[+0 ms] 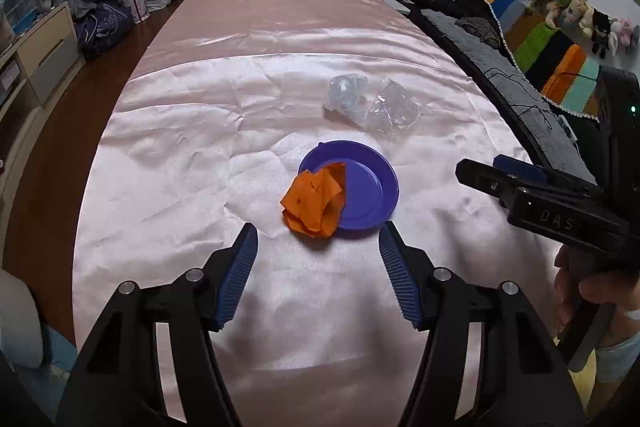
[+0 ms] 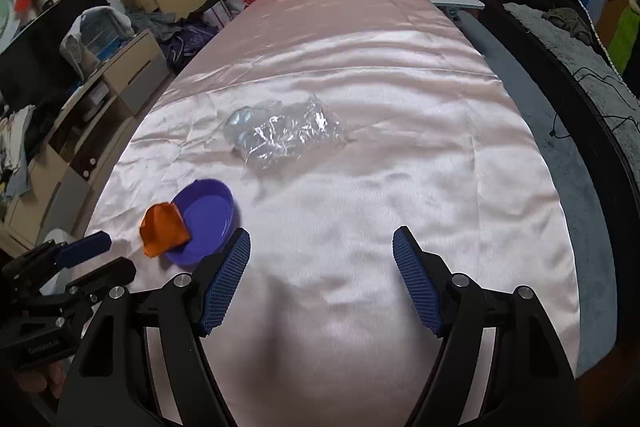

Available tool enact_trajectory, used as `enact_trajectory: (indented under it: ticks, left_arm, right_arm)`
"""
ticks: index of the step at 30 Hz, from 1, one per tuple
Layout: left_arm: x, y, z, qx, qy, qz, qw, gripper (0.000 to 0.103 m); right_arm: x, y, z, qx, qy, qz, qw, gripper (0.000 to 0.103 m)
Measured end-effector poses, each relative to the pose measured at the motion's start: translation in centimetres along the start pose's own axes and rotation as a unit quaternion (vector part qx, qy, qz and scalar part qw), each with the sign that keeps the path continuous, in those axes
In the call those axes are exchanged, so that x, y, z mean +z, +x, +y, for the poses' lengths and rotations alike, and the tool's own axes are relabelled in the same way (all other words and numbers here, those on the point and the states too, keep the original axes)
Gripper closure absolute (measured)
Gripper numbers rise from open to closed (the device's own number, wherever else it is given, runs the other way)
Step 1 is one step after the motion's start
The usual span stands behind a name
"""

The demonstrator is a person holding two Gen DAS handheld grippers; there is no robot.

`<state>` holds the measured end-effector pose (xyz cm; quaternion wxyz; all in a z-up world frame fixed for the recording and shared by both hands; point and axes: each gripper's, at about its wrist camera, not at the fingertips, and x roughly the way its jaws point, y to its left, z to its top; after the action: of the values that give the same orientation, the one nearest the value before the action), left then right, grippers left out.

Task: Collect trash
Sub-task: 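Grasp the orange cloth with the left tool while the right tool grasps the clear plastic bag, then carry the cloth in the left tool while the right tool carries the plastic bag to the bin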

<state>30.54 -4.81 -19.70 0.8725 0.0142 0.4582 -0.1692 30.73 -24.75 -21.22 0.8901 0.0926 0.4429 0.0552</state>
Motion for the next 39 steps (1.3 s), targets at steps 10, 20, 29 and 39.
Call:
enact_trajectory:
  ticks: [10,20,29,39]
  left_arm:
    - [1.4,2.8,0.0,0.001,0.012,0.008,0.9999,0.062]
    - [2.0,3.4,0.3,-0.010,0.018,0.011,0.9997,0.081]
    - [2.0,3.3,0.3,-0.018,0.023,0.010,0.9995,0.086]
    - [2.5,1.3,0.4,-0.015,0.024,-0.008,0.9996,0.088]
  right_arm:
    - [4.4,4.3,2.5,0.005,-0.034,0.007,0.999,0.029]
    - [5.9,7.2,3.3,0.013,-0.060,0.015,0.998,0.041]
    - [5.8,7.9,3.5,0.001,-0.073,0.023,0.997,0.052]
    - [4.6,6.1,3.0,0.012,-0.070,0.029,0.997,0.063]
